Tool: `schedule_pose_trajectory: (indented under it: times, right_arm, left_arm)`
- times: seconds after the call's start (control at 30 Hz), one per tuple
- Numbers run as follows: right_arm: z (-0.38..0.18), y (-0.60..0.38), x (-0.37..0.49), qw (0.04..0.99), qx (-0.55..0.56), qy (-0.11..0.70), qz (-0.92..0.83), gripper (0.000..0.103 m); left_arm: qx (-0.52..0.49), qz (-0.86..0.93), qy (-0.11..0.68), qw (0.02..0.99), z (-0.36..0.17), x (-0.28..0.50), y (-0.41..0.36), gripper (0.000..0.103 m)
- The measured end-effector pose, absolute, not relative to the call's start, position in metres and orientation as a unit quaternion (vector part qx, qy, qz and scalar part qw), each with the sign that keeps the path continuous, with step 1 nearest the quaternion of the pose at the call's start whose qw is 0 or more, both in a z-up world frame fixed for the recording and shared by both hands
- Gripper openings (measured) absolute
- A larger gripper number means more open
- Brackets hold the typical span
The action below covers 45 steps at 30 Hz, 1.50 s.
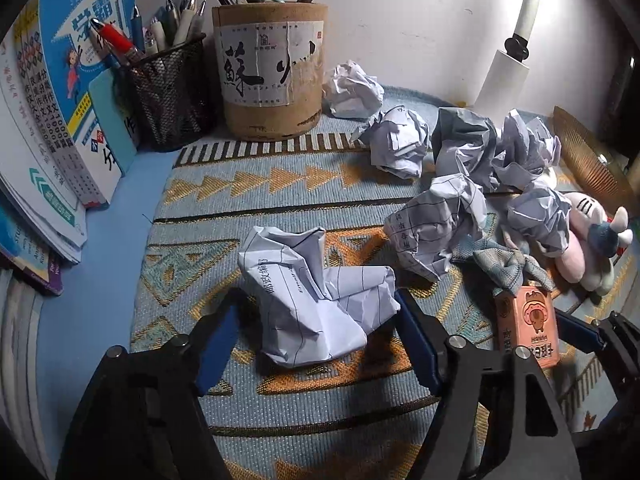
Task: Organize objects
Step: 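Grasp the orange snack box with the right gripper while the left gripper grasps a paper ball, then carry box and paper ball to the amber bowl and release both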
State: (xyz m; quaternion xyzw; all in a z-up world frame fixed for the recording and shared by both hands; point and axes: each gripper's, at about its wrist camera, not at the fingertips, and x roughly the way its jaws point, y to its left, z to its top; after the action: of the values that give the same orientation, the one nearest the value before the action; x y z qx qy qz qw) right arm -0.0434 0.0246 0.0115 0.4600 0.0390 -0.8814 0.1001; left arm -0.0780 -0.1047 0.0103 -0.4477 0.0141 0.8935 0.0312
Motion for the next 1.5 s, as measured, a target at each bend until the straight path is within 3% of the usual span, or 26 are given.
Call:
schedule_pose_trajectory:
  times: [0.03,0.07,0.1,0.17,0.23,0.5,0.6,0.83,0.87,0.97,1.13,1.17,1.3,1.5]
  right_arm:
    - [0.011,0.023,-0.044,0.095,0.457,0.045,-0.883,0.075]
    - [0.012,0.022,-0.044,0.095,0.453,0.050,-0.885,0.069]
    - [0.013,0.024,-0.043,0.098,0.451,0.051,-0.886,0.056]
    - [0.014,0.029,-0.042,0.111,0.451,0.053,-0.884,0.045]
    - [0.016,0.040,-0.037,0.123,0.450,0.055,-0.883,0.041]
    - [0.029,0.110,0.038,0.206,0.415,0.099,-0.880,0.040]
    - [0.031,0.138,0.057,0.194,0.408,0.120,-0.884,0.040]
    - [0.020,0.179,0.057,0.185,0.439,0.067,-0.877,0.040]
    - [0.020,0.180,0.056,0.186,0.441,0.064,-0.875,0.041]
    - [0.018,0.184,0.058,0.184,0.449,0.054,-0.873,0.064]
    - [0.018,0.181,0.059,0.175,0.453,0.052,-0.873,0.065]
    - [0.016,0.177,0.059,0.170,0.454,0.063,-0.872,0.064]
    - [0.017,0.169,0.061,0.165,0.443,0.090,-0.876,0.040]
    - [0.034,0.186,0.070,0.176,0.428,0.068,-0.884,0.040]
  left_arm:
    - [-0.446,0.894,0.021,0.027,0.011,-0.078,-0.103,0.060]
    - [-0.442,0.896,0.021,0.027,0.012,-0.076,-0.103,0.058]
    - [-0.439,0.898,0.020,0.026,0.014,-0.074,-0.103,0.054]
    - [-0.434,0.900,0.017,0.027,0.018,-0.070,-0.105,0.048]
    - [-0.430,0.902,0.009,0.029,0.023,-0.062,-0.104,0.047]
    - [-0.407,0.909,-0.064,0.066,0.047,-0.003,-0.078,0.047]
    - [-0.411,0.900,-0.099,0.101,0.040,0.001,-0.052,0.047]
    - [-0.389,0.902,-0.122,0.142,0.025,0.021,0.009,0.047]
    - [-0.391,0.903,-0.111,0.136,0.022,0.021,0.013,0.047]
    - [-0.381,0.909,-0.099,0.133,0.025,0.022,0.015,0.047]
    - [-0.378,0.913,-0.088,0.126,0.024,0.024,0.018,0.047]
    - [-0.376,0.914,-0.083,0.126,0.025,0.025,0.020,0.047]
    - [-0.373,0.917,-0.074,0.121,0.025,0.027,0.022,0.047]
    - [-0.365,0.918,-0.085,0.131,0.034,0.033,0.024,0.047]
